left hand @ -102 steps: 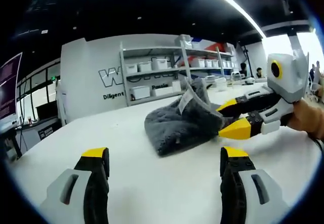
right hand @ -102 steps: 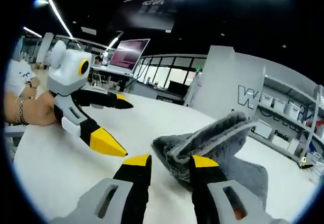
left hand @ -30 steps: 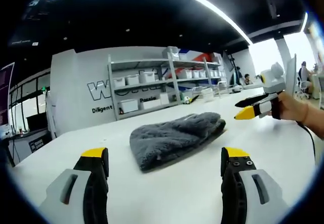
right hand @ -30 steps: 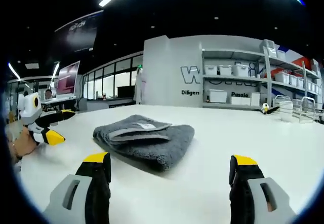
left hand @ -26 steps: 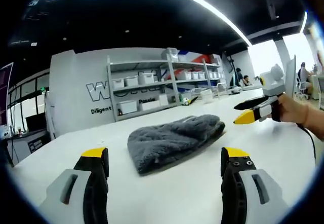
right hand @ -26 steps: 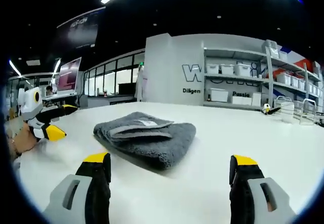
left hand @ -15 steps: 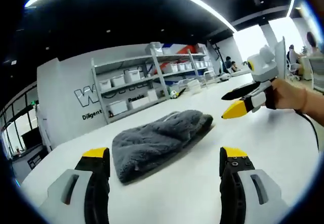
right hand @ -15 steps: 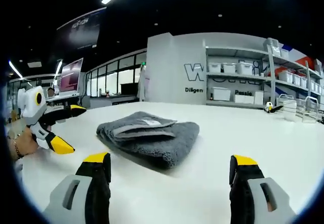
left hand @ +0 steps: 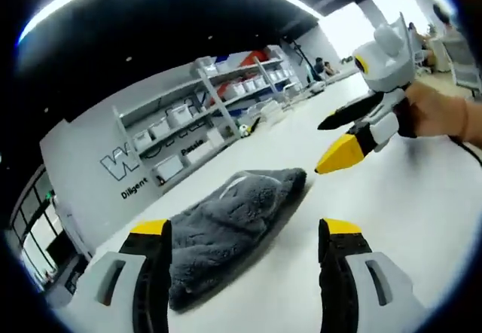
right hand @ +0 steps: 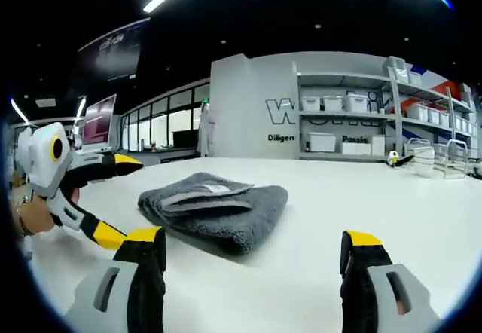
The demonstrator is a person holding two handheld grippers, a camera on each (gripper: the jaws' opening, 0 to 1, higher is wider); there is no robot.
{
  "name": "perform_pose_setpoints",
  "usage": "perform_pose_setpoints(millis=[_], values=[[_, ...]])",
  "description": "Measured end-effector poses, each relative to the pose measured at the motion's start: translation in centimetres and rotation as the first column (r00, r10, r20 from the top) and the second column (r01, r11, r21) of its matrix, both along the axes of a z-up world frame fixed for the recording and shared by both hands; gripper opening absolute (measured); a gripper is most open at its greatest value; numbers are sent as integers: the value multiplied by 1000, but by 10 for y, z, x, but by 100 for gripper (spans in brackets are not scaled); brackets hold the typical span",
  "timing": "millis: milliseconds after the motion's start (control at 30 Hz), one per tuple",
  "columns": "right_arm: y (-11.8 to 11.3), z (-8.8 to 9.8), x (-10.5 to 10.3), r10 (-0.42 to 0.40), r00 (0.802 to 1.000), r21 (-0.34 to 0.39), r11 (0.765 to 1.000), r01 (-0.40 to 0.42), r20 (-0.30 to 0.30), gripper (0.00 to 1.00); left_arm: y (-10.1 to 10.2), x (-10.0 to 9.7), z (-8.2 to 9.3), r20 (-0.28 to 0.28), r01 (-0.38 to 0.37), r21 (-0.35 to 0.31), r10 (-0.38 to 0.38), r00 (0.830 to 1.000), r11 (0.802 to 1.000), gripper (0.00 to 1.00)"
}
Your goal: Open the folded towel by lifting each exposed corner and separating the folded layers until the towel lies flat within the target outline without major curled edges
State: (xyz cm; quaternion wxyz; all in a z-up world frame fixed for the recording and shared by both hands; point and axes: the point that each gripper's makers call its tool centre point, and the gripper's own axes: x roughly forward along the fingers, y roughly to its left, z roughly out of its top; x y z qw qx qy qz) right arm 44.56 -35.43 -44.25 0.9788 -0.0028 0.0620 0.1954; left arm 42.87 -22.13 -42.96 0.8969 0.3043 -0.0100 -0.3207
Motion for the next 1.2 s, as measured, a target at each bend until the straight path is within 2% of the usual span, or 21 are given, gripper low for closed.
perform_pose_setpoints(millis=[33,133,167,200,267,367,500,600,667,700,800,833,900,933,1033,1133,1200], values=[[1,0,-1,0,1000,-3,1000,0,0,98,-7,2,0,14,13,14,-13,1000,1000,72],[1,1,0,3,1000,-5,1000,-3,2,98,-3,7,2,111,-6,89,-4,994,996,58],[1,2,0,5,1000,-3,1000,-5,4,98,-3,7,2,128,-13,102,0,992,995,54],[1,3,2,6,1000,-3,1000,-6,5,97,-5,9,2,126,-14,91,2,992,996,48],[4,3,1,10,1000,-12,1000,-10,6,97,-9,12,3,113,7,49,-13,993,999,45],[7,2,2,18,1000,-33,999,-18,2,98,-11,15,2,102,3,37,-6,995,999,44],[6,2,0,20,1000,-35,999,-19,4,98,-20,14,-1,113,28,37,-32,993,999,27],[9,10,-2,35,999,11,999,-35,36,98,-25,12,-6,89,39,43,-43,995,998,23],[9,11,-2,32,999,15,999,-33,35,98,-26,11,-7,85,39,36,-42,995,999,17],[8,9,-3,26,999,15,1000,-27,29,98,-27,9,-7,76,45,22,-46,996,999,12],[7,8,-4,17,1000,20,1000,-18,19,98,-25,7,-5,48,31,-36,-29,998,999,7],[8,7,-6,18,1000,21,1000,-19,19,98,-23,6,-3,27,22,-81,-20,999,997,7],[9,6,-9,21,1000,21,1000,-21,17,97,-23,5,-5,-88,10,-205,-28,996,979,6],[10,6,-10,23,1000,19,1000,-23,18,97,-20,6,-3,-114,-5,-249,-24,993,968,6],[13,4,-15,25,1000,9,1000,-25,16,98,-13,9,2,-116,-17,-286,-17,993,958,6],[15,2,-18,24,1000,8,1000,-24,13,98,-8,11,8,-175,-38,-382,-32,984,923,6],[16,1,-20,24,1000,6,1000,-24,10,98,2,13,17,-159,-46,-398,-19,987,916,6]])
